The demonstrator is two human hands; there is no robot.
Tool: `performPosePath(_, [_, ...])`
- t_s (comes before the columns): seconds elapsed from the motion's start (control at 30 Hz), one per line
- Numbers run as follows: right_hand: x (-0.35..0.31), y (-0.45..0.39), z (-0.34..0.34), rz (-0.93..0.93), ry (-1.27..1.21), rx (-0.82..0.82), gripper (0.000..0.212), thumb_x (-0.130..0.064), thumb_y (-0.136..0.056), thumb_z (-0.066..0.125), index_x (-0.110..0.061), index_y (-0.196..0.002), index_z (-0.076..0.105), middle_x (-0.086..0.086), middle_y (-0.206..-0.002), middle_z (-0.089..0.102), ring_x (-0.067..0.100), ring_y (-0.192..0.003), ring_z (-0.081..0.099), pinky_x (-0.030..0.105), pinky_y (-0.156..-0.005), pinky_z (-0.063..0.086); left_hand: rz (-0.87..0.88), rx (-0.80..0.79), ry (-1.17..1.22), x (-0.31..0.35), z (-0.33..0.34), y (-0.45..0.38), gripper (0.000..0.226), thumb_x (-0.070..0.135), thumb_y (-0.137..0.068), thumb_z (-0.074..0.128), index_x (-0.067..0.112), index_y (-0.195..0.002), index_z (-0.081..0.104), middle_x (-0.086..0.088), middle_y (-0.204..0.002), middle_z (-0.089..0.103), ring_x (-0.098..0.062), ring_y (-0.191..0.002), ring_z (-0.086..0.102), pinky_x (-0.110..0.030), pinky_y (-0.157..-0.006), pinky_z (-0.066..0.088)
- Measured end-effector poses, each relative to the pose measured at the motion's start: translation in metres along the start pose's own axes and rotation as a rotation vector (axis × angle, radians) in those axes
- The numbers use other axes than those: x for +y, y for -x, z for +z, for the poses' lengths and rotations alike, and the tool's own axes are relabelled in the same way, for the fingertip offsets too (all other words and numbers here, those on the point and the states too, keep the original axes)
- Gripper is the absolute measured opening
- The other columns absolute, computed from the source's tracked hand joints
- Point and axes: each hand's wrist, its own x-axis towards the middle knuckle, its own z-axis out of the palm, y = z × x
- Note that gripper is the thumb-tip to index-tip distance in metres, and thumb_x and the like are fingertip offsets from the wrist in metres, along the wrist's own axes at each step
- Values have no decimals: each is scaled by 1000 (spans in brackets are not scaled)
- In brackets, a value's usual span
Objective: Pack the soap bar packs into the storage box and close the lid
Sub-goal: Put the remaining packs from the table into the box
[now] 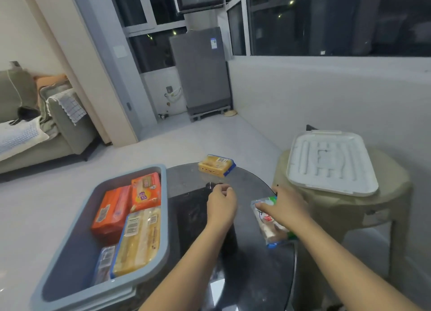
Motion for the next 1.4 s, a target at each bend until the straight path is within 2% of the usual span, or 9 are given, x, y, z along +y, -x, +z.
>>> performPosePath(0.23, [19, -8, 11, 116, 31, -178, 62, -63, -62, 66, -17, -102, 52, 10, -117, 56, 28, -109, 54, 33, -85, 42, -215, 134, 21, -17, 32, -67, 39, 33, -95, 44, 1, -112, 59, -18, -112, 64, -32, -100, 62, -34, -76, 47])
performPosePath(0.37, [22, -13, 18, 151, -31, -185, 73, -64, -57, 69, -17, -111, 55, 10, -117, 51, 28, -110, 52, 34, -93, 44, -327, 187, -75, -16, 41, -112, 66, 53, -91, 38, -1, -126, 51, -21, -128, 54, -37, -116, 52, -46, -102, 42])
performPosePath(0.5, [19, -23, 22, 100, -92, -233, 73, -61, -59, 70, -23, -118, 52, 8, -120, 54, 26, -114, 49, 34, -94, 44, -415, 204, -153, -19, 48, -144, 79, 64, -88, 34, 2, -134, 46, -18, -143, 38, -33, -130, 34, -43, -108, 27])
performPosePath(0.77, [13, -42, 20, 37, -214, -323, 70, -45, -59, 79, -23, -117, 46, -2, -106, 61, 17, -93, 59, 32, -81, 52, -513, 222, -200, -11, 58, -194, 104, 82, -71, 38, 5, -141, 33, -13, -139, 34, -29, -129, 32, -41, -110, 22])
performPosePath(0.93, [15, -45, 25, 45, -286, -298, 68, -43, -61, 79, -21, -116, 46, -1, -105, 62, 19, -93, 61, 40, -86, 53, -480, 259, -212, -15, 64, -212, 77, 64, -71, 55, 25, -136, 38, -12, -132, 36, -29, -120, 36, -40, -108, 28])
performPosePath(1.07, [18, -51, 26, 77, -375, -201, 68, -40, -61, 81, -18, -116, 46, 0, -104, 62, 19, -93, 61, 35, -82, 50, -347, 182, -255, -18, 67, -218, 55, 54, -80, 56, 30, -129, 48, -16, -135, 39, -32, -124, 35, -42, -105, 29])
performPosePath(1.23, [20, -57, 28, 84, -496, -89, 62, -32, -70, 78, -16, -120, 45, -3, -99, 58, 15, -84, 59, 27, -70, 47, -310, 86, -95, -8, 67, -215, 63, 30, -77, 72, 8, -130, 48, -15, -131, 54, -33, -115, 54, -41, -96, 49])
performPosePath(1.33, [22, -61, 23, 96, -579, -14, 58, -29, -74, 76, -17, -123, 45, -10, -90, 55, 2, -70, 54, 15, -50, 40, -345, 28, -76, -1, 67, -199, 71, 22, -74, 78, 1, -131, 40, -16, -131, 51, -33, -114, 55, -35, -78, 47])
performPosePath(1.4, [23, -62, 19, 121, -626, 1, 56, -27, -76, 74, -18, -123, 46, -16, -80, 49, -2, -66, 51, 14, -47, 37, -336, 3, -67, 2, 67, -185, 70, 16, -73, 79, -1, -128, 41, -16, -130, 52, -32, -113, 56, -33, -74, 43])
